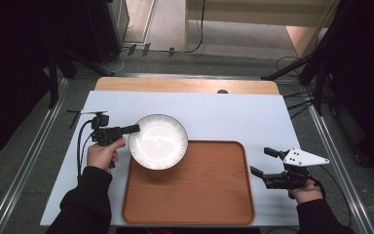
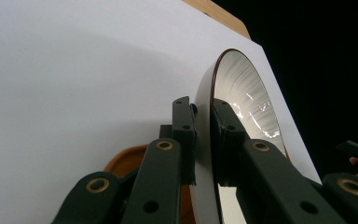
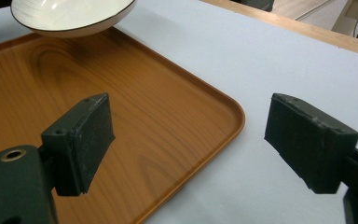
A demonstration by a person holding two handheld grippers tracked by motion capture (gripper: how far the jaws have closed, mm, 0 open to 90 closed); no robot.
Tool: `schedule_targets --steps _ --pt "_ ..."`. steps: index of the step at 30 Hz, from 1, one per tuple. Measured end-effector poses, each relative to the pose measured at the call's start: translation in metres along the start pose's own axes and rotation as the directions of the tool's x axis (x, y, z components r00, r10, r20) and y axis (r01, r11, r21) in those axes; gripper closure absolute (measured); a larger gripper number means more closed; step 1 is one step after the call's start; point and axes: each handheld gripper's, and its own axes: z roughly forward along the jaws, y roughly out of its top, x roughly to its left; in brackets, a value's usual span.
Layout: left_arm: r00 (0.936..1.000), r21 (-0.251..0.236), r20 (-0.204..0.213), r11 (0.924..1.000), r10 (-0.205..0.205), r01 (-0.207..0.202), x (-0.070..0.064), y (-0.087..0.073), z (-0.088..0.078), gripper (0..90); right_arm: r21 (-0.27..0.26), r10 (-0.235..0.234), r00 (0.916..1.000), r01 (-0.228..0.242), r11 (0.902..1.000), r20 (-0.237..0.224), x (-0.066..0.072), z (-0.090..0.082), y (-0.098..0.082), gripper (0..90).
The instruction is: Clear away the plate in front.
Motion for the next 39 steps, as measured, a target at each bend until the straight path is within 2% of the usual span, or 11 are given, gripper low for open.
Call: schedule_targets --steps 3,9,14,22,31,39 --pt "0.9998 0.018 0.018 0.9998 -0.009 0.009 -0.001 -0.007 0.003 82.4 -0.005 0.0 1.0 0.0 1.0 0.0 0.001 0.0 0.0 16.0" --pt "0.9996 0.054 0.027 0.9986 -0.003 0.001 -0.007 -0.018 0.008 82.1 -0.015 -0.011 0.9999 0.011 0.9998 -0.005 0.002 0.0 0.001 16.0" --pt "0.9995 0.054 0.032 0.9985 -0.005 0.004 -0.014 -0.025 0.008 81.6 -0.015 -0.008 1.0 0.008 0.9999 -0.005 0.003 -0.001 0.001 16.0" --pt "0.9974 0.073 0.069 0.9972 -0.022 0.017 -0.02 -0.036 0.013 80.7 -0.015 -0.012 0.9999 0.013 0.9998 0.007 0.002 -0.002 0.002 16.1" --pt "0.9978 0.087 0.066 0.9962 0.002 -0.008 -0.026 -0.043 0.019 80.1 -0.017 -0.011 0.9999 0.011 0.9998 0.01 0.001 -0.002 0.002 16.5" --pt "0.9974 0.128 0.065 0.991 0.029 -0.038 -0.032 -0.052 0.032 79.7 -0.014 -0.014 0.9999 0.015 0.9998 0.008 0.002 -0.002 0.002 16.6"
